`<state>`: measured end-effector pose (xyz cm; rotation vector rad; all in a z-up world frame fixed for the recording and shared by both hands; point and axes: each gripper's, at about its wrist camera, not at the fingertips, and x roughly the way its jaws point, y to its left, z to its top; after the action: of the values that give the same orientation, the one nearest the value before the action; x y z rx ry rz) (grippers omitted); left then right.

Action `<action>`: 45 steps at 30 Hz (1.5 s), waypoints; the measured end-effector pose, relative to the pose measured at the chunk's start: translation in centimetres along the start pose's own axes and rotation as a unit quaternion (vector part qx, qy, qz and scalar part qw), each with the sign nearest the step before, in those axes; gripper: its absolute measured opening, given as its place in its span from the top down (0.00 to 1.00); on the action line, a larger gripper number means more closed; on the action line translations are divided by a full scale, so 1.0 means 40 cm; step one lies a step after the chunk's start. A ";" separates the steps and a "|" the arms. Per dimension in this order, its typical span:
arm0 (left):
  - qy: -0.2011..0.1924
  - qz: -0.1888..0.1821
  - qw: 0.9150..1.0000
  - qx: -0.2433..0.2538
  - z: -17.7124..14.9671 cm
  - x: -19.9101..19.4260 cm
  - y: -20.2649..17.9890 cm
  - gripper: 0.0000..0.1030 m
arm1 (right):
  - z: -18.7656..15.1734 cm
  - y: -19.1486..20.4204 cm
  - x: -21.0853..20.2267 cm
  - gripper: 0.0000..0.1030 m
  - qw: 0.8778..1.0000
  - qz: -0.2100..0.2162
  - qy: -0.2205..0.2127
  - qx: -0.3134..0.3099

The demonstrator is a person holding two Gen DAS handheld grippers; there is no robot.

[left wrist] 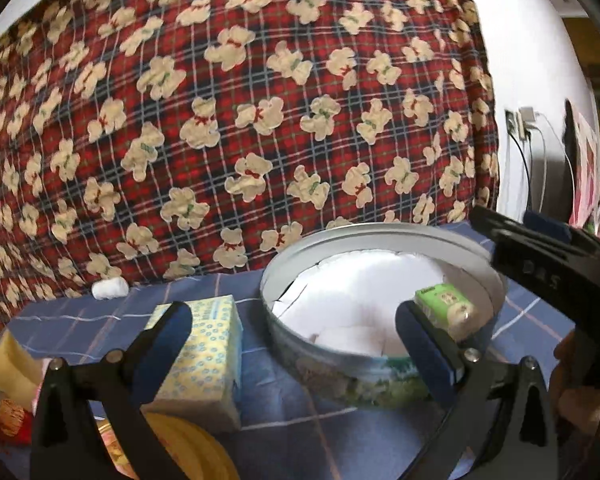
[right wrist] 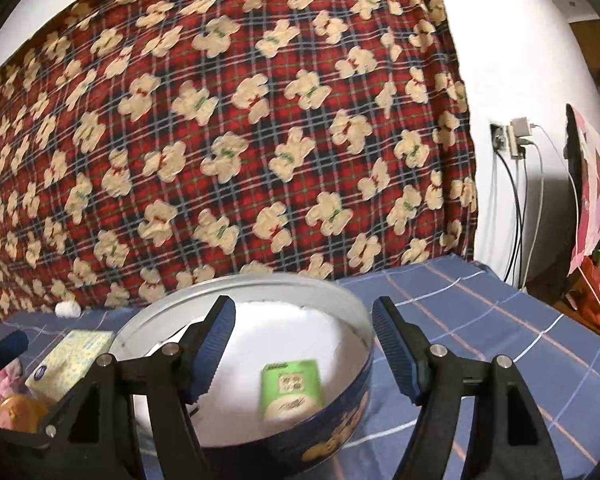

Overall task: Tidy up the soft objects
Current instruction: 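Withdraw both tools up and away from the cookie tin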

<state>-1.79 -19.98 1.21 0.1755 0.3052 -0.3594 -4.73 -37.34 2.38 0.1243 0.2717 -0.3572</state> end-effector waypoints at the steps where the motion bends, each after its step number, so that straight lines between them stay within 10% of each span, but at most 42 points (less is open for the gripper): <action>1: -0.003 -0.001 1.000 0.004 -0.002 -0.008 0.000 0.00 | -0.004 0.007 -0.001 0.29 1.000 0.001 0.003 -0.002; 20: -0.017 0.002 1.000 0.007 -0.056 -0.139 0.127 0.00 | -0.071 0.146 -0.093 0.29 0.998 0.056 0.038 0.001; 45: 0.006 0.140 0.986 -0.087 -0.158 -0.217 0.628 0.00 | -0.127 0.497 -0.164 0.29 0.982 0.176 0.057 -0.030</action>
<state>-1.86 7.31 0.94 0.0482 0.3169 -0.0516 -4.68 -15.88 0.81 0.1303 0.3677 0.0101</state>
